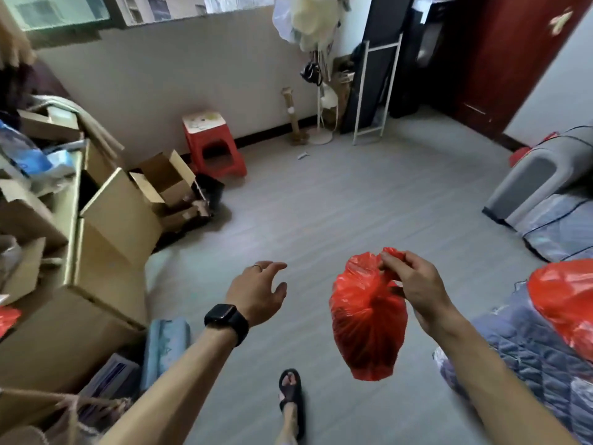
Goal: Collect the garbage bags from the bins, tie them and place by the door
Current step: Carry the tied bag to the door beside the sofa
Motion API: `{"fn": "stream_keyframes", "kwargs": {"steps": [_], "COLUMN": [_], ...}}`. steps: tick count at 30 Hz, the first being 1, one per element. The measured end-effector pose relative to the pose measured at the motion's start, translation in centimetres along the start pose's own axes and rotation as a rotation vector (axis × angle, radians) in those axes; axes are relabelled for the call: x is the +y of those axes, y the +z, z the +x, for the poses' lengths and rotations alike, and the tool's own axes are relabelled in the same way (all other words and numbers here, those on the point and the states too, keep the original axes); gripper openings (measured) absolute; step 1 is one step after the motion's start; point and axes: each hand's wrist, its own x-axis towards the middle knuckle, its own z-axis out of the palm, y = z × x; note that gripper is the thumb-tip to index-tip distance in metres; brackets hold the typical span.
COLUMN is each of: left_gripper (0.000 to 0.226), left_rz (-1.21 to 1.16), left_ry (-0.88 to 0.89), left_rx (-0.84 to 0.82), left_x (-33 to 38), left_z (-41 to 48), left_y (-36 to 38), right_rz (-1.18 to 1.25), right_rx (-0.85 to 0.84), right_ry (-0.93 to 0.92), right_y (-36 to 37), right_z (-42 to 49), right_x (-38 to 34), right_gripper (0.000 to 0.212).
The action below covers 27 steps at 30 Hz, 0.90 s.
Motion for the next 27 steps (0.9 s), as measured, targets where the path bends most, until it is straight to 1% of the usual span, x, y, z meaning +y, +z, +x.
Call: {"fn": "stream_keyframes", "kwargs": {"steps": [6,9,13,20,27], "left_gripper": [0.045,0.045,0.046,0.045,0.043], "left_rz": [0.027,0.045,0.079,0.109,0.096], "left_ry": [0.127,0.204,0.303,0.374,0.364], "left_rx": [-0.060,-0.065,-0.108,-0.114,-0.086], "left_x": [2.1,4.3,8.2,15.6,24.0], "left_z": [15.3,23.5,34.4,52.8,71.1], "left_y": [-3.3,-5.2,-5.8,-4.5,-5.1], "right_rz": [0.031,0.035,0.053,0.092,0.118], "right_rx": [0.144,0.224,0.299,0.326,0.362], "right_ry": [0.022,0.009,-0.008,-0.035,-0.016], "right_y": [-1.3,-2.2,-4.3,-9.7,-16.6], "right_z": [10.7,16.7,25.1,41.0,57.7], "right_x": [-4.0,-6.6,-9.2,-12.8,-18.5], "right_gripper": [0.019,0.021,0.023,0.022,0.023]}}
